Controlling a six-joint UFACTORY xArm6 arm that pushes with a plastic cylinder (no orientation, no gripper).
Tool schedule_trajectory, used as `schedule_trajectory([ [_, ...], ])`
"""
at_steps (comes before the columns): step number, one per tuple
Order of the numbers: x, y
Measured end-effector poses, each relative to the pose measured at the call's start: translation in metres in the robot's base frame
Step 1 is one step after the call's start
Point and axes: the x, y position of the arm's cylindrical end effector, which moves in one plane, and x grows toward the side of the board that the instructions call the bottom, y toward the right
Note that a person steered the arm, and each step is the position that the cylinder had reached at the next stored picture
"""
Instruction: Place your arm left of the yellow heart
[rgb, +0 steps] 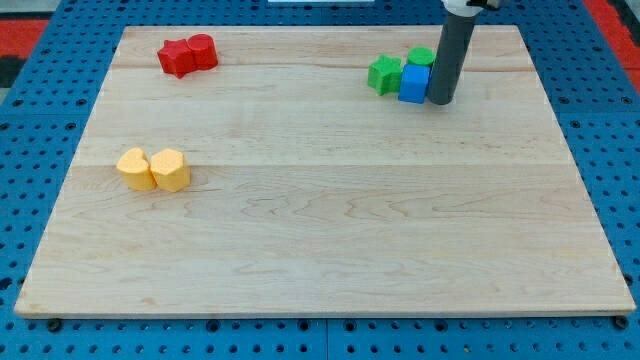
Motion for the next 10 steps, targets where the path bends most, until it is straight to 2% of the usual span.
schedule_trajectory([
  [1,0.038,-0.034],
  [2,0.122,-0.125],
  [3,0.195,-0.247],
  [4,0.228,-0.346],
  [5,0.215,-0.397],
  [7,0.215,-0.402],
  [9,0.135,-0.421],
  [10,0.152,-0.418],
])
